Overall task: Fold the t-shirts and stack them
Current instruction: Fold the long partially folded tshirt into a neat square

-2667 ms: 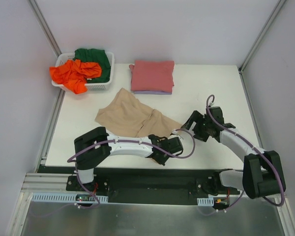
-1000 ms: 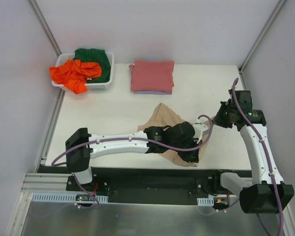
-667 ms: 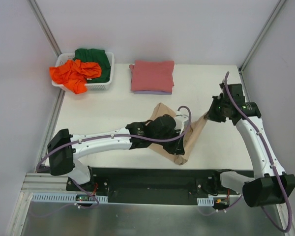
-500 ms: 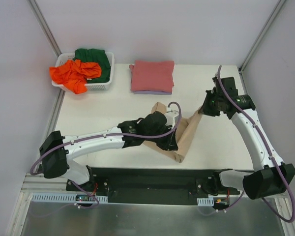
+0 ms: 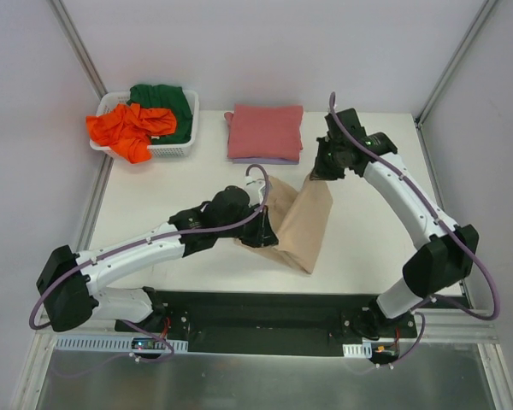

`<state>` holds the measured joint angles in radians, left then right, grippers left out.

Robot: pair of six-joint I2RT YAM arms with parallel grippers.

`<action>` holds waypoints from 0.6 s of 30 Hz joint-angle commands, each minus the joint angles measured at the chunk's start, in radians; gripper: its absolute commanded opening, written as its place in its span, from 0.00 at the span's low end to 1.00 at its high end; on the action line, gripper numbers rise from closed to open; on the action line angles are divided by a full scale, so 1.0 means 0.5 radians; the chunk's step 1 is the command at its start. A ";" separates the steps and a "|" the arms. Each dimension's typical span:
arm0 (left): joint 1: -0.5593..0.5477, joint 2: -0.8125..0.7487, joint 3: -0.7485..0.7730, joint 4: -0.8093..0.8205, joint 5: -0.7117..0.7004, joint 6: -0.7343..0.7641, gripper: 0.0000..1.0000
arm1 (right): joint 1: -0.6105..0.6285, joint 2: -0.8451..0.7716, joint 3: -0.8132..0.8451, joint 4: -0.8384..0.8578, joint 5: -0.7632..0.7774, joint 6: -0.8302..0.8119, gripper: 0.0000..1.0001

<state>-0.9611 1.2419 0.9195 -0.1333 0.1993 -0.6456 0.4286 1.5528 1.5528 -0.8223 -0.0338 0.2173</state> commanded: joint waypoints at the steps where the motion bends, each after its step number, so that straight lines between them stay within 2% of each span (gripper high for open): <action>1: 0.100 -0.060 -0.096 -0.025 -0.006 -0.049 0.00 | 0.066 0.140 0.217 0.089 0.150 0.050 0.00; 8: 0.302 -0.072 -0.207 -0.034 0.022 -0.065 0.00 | 0.149 0.370 0.395 0.095 0.181 0.081 0.01; 18: 0.505 -0.042 -0.345 -0.037 0.019 -0.071 0.00 | 0.214 0.640 0.456 0.411 0.175 0.145 0.02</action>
<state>-0.7406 1.2301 0.7750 -0.1272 0.2005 -0.6731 0.5407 1.8435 1.7405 -0.7498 0.0116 0.2634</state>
